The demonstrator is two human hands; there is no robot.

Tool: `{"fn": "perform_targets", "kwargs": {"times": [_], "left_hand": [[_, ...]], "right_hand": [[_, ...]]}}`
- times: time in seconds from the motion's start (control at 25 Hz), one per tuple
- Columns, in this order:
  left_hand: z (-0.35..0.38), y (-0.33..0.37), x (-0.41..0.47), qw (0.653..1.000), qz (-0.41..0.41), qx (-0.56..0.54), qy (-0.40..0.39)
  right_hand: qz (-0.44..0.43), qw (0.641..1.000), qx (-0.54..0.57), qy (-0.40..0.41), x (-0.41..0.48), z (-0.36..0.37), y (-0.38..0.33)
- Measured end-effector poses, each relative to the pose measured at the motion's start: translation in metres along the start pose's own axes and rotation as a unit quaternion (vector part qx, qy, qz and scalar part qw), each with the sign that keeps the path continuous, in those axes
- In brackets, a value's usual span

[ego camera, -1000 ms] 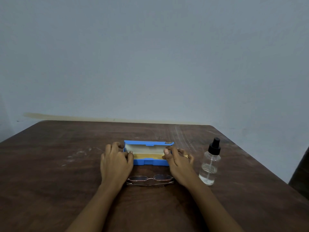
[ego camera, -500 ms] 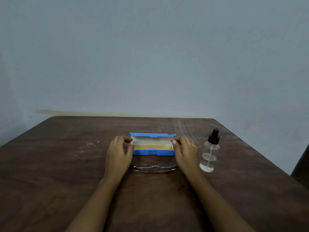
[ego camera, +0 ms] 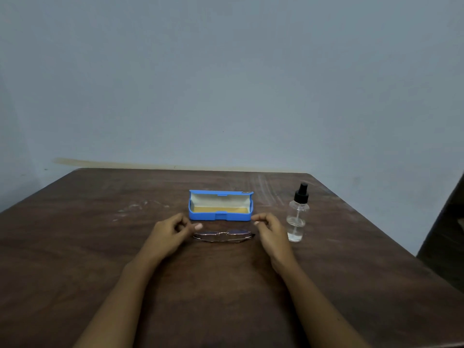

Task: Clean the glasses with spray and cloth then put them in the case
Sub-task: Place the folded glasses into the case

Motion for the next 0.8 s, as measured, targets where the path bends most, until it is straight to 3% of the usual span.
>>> {"fn": "perform_targets", "kwargs": {"times": [0.2,0.4,0.56,0.72,0.8], "left_hand": [[0.002,-0.001,-0.008,0.998,-0.021,0.015,-0.063],[0.004,0.004,-0.012,0.998,0.0,0.028,-0.057],[0.001,0.004,-0.011,0.998,0.01,0.035,-0.043],[-0.001,0.0,-0.009,0.997,-0.024,-0.062,-0.034],[-0.002,0.0,-0.009,0.991,-0.035,-0.128,-0.025]], "right_hand": [[0.008,0.996,-0.092,-0.021,-0.012,-0.005,0.002],[0.013,0.987,-0.158,-0.024,-0.013,-0.004,-0.001],[0.021,0.989,-0.142,-0.019,-0.013,-0.003,0.001],[-0.007,0.996,-0.092,-0.007,-0.012,-0.004,-0.001],[-0.07,0.994,-0.081,0.027,-0.015,-0.006,-0.011]]}}
Point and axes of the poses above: each hand's wrist, its own x-axis towards the middle knuckle, its own z-axis out of the palm, y = z × x, the point moved 6 cm from there along x, towards the middle knuckle, and after that the axes turned 8 degrees about -y, right-handed, at the moved point
